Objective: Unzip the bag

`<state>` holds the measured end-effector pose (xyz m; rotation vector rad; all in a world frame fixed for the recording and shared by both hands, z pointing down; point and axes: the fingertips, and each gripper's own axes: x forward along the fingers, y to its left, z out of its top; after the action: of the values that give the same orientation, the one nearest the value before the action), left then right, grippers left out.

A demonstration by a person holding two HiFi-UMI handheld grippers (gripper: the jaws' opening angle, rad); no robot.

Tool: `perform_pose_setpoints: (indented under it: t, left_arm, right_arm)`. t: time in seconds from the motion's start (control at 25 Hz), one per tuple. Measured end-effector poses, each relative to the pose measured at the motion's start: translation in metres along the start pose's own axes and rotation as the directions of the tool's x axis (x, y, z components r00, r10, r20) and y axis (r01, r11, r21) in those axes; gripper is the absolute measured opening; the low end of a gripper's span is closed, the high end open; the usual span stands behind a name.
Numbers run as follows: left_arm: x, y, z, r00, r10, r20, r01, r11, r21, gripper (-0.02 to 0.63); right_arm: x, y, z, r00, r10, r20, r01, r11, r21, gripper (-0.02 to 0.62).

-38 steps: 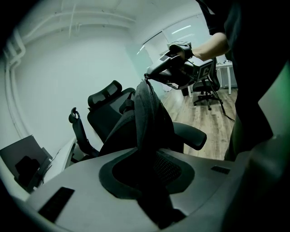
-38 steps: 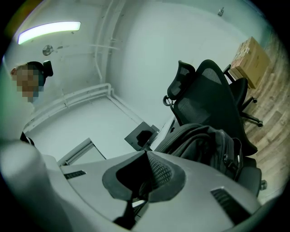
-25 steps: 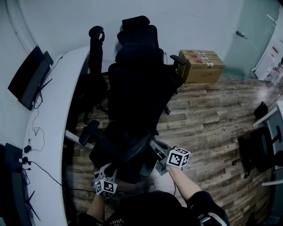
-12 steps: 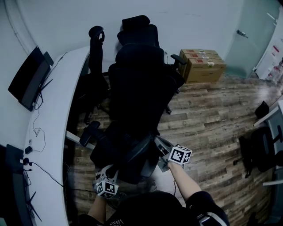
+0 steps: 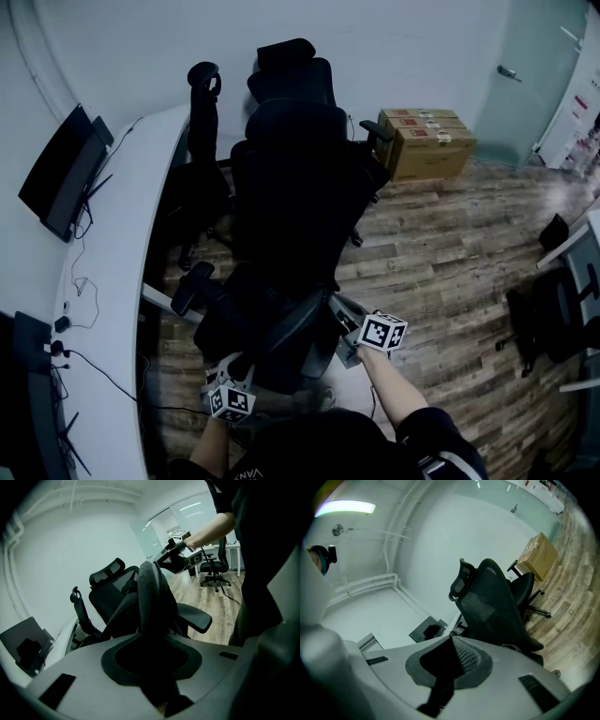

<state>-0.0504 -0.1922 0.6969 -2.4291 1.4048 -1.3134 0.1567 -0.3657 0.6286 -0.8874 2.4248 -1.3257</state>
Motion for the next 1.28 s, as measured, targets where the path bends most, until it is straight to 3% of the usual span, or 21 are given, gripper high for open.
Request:
perform_pose_setpoints:
  t: [0.28,0.52,0.72,0.92,1.28]
  left_arm:
    - [-0.005,-0.003,0.000,0.999,-0.039,-0.035,0.038,0.999,-0.034,0.160]
    - [-0.018,-0.001,-0.005,0.995,-0.094,-0.020,0.089,0.982,-0.164,0.237]
    - [-0.039,0.010,0.001,0.994,-0.091,0.054,0.102,0.958,-0.267,0.268]
    - [-0.062,0.021,0.017,0.984,-0.083,0.159,0.126,0.952,-0.280,0.279]
    - [-0.132,0.075,0.056,0.938,0.022,0.347,0.106,0.933,-0.345,0.279]
  right_arm:
    - [0.000,0.021,-0.002,1.000,-0.021,-0.011,0.020,0.995,-0.094,0.049]
    - [-0.006,0.042,-0.013,0.996,-0.089,0.007,0.089,0.984,-0.153,0.051]
    - [-0.017,0.067,-0.022,0.991,-0.123,0.058,0.132,0.977,-0.168,0.060]
    - [-0.029,0.097,-0.029,0.984,-0.140,0.114,0.160,0.967,-0.197,0.067]
    - [-0.055,0.167,-0.041,0.967,-0.157,0.200,0.219,0.914,-0.342,0.072]
